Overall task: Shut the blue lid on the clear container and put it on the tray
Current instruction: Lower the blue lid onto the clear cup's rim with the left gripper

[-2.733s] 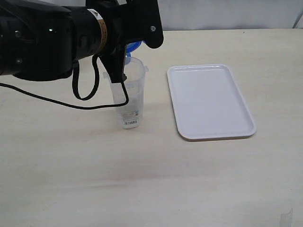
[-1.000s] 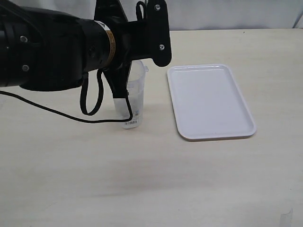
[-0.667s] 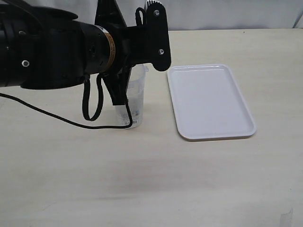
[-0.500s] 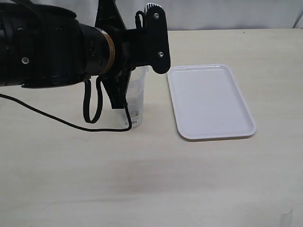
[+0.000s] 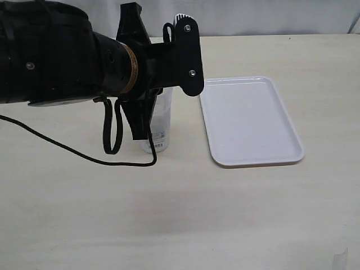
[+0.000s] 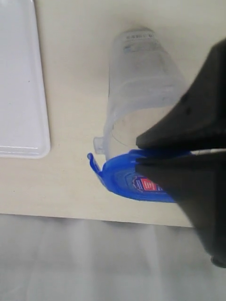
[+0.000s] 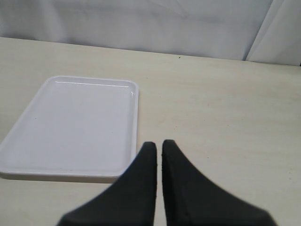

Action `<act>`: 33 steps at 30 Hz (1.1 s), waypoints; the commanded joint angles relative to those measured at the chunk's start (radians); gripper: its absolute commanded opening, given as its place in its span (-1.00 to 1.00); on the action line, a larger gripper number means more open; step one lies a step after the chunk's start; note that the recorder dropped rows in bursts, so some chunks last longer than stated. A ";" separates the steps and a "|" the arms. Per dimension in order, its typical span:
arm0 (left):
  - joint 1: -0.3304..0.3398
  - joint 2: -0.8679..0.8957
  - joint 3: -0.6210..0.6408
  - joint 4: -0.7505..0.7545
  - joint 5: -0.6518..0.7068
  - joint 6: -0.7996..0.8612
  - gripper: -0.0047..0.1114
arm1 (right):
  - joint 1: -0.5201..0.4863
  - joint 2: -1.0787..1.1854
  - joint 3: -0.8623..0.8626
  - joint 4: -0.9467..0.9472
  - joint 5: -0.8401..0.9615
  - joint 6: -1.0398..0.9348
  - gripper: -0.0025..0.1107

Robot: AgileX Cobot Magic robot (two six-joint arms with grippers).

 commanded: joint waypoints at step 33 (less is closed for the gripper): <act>-0.005 -0.008 0.002 -0.219 0.029 0.106 -0.92 | -0.001 -0.006 0.001 0.003 0.001 -0.001 -0.88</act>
